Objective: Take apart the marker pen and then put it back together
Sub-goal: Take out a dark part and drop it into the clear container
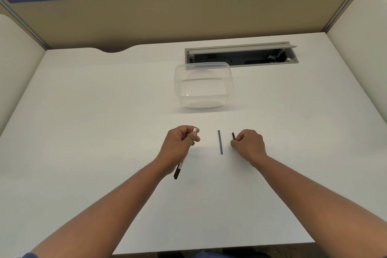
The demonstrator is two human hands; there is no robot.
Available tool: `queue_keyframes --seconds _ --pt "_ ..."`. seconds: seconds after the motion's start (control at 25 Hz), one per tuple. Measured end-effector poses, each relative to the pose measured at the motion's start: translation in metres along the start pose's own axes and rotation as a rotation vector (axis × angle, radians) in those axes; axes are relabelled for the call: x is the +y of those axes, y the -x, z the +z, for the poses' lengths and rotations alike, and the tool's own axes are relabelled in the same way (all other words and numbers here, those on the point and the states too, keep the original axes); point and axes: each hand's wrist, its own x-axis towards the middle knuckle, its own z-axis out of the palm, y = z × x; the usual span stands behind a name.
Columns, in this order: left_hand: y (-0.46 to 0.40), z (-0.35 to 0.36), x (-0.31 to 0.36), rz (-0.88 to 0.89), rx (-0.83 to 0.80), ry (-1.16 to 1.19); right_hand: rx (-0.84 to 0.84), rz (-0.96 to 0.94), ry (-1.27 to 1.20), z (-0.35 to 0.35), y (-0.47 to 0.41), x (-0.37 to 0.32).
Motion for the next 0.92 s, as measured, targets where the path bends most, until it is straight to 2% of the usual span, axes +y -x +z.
queue_keyframes --seconds 0.64,0.8,0.92 --pt "0.002 0.0 0.004 -0.081 0.029 0.093 0.008 -0.023 -0.066 0.0 0.006 0.008" --pt "-0.001 -0.001 0.006 -0.16 0.037 0.227 0.095 -0.214 -0.07 0.001 0.018 0.009" --pt "-0.002 0.0 0.009 -0.237 0.058 0.426 0.068 -0.368 -0.1 0.003 0.028 0.007"
